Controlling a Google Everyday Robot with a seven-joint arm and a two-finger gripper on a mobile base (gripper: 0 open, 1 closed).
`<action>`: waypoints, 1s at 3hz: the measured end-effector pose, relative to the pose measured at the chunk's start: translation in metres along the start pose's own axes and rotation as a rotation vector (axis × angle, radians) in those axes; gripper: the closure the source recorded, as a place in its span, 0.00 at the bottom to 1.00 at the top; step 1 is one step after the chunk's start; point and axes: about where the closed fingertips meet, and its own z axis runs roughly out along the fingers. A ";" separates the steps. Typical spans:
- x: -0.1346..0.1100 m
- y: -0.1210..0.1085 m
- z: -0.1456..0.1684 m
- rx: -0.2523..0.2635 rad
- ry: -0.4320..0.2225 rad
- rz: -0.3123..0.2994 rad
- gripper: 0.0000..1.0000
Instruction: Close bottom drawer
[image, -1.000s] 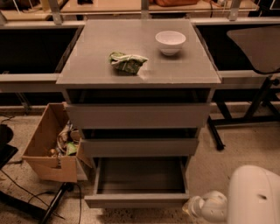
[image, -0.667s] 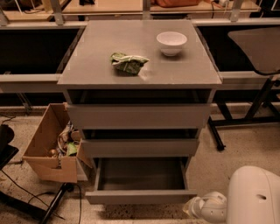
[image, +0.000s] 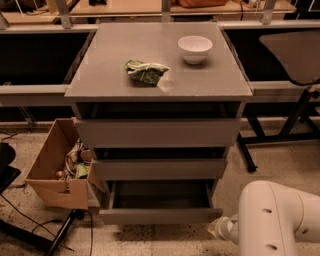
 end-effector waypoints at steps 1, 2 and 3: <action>-0.007 -0.024 -0.003 0.024 -0.035 0.005 1.00; -0.026 -0.056 0.008 0.030 -0.078 -0.062 1.00; -0.026 -0.056 0.008 0.030 -0.078 -0.062 1.00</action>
Offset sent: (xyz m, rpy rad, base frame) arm 0.2734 -0.1608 0.0954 0.1892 -0.2866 -0.0358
